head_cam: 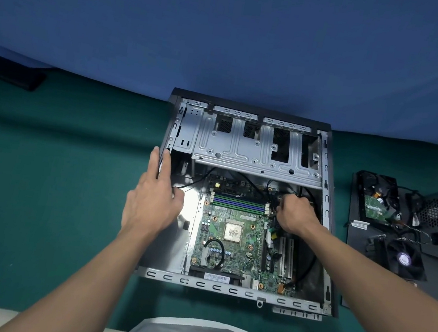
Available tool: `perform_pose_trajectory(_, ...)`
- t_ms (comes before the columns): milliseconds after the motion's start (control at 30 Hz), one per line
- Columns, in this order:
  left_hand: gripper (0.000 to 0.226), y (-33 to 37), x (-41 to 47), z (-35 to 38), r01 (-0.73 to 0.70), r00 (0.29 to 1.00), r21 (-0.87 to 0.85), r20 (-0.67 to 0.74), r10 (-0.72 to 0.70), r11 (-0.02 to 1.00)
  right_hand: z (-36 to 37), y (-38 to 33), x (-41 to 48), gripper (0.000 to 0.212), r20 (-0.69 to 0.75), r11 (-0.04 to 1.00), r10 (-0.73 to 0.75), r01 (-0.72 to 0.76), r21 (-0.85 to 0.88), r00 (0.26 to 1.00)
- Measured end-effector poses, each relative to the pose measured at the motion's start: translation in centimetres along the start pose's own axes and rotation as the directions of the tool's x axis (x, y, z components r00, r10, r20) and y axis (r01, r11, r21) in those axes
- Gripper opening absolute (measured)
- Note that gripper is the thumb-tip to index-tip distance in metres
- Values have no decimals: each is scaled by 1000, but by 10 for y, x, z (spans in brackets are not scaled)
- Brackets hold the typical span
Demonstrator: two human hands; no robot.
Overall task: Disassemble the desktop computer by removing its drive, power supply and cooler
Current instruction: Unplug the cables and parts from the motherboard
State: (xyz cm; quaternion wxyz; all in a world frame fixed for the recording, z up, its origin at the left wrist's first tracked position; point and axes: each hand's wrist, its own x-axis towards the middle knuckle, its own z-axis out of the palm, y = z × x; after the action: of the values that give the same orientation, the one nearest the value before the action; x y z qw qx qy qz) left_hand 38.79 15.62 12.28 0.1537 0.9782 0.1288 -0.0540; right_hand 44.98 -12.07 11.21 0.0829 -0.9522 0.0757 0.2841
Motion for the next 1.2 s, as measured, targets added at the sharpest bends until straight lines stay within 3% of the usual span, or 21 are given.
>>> perform_pose_trajectory(133, 75, -1, 0, 0, 0, 1000, 0, 0, 0, 1000, -2, 0, 3, 6, 25, 998, 0, -2, 64, 1000)
perform_pose_trajectory(267, 75, 0, -1, 0, -1, 1000, -4, -1, 1, 1000, -1, -1, 0, 38, 32, 999, 20, -20, 27, 999)
perform_pose_trajectory(467, 75, 0, 0, 0, -2, 1000, -1, -1, 2, 1000, -2, -1, 6, 13, 1, 994, 32, -32, 101, 999)
perform_pose_trajectory(633, 75, 0, -1, 0, -4, 1000, -3, -3, 4, 1000, -2, -1, 3, 40, 31, 999, 26, -27, 22, 999)
perform_pose_trajectory(800, 75, 0, 0, 0, -5, 1000, 2, -3, 5, 1000, -4, 1, 4, 11, 28, 998, 25, -27, 60, 999)
perform_pose_trajectory(900, 75, 1, 0, -1, 1, 1000, -1, 0, -1, 1000, -6, -2, 4, 11, 60, 995, 18, -24, 97, 998)
perform_pose_trajectory(1000, 74, 1, 0, -1, -2, 1000, -4, -4, 2, 1000, -5, -1, 1, 27, 63, 998, 32, -36, 60, 998)
perform_pose_trajectory(1100, 74, 1, -1, 0, -3, 1000, -8, -6, 3, 1000, -4, 0, 0, 13, 46, 998, 19, -21, 58, 999)
perform_pose_trajectory(1200, 74, 0, -1, 0, -5, 1000, -6, -12, 5, 1000, -6, -1, 3, 14, 67, 992, 5, -14, 128, 998)
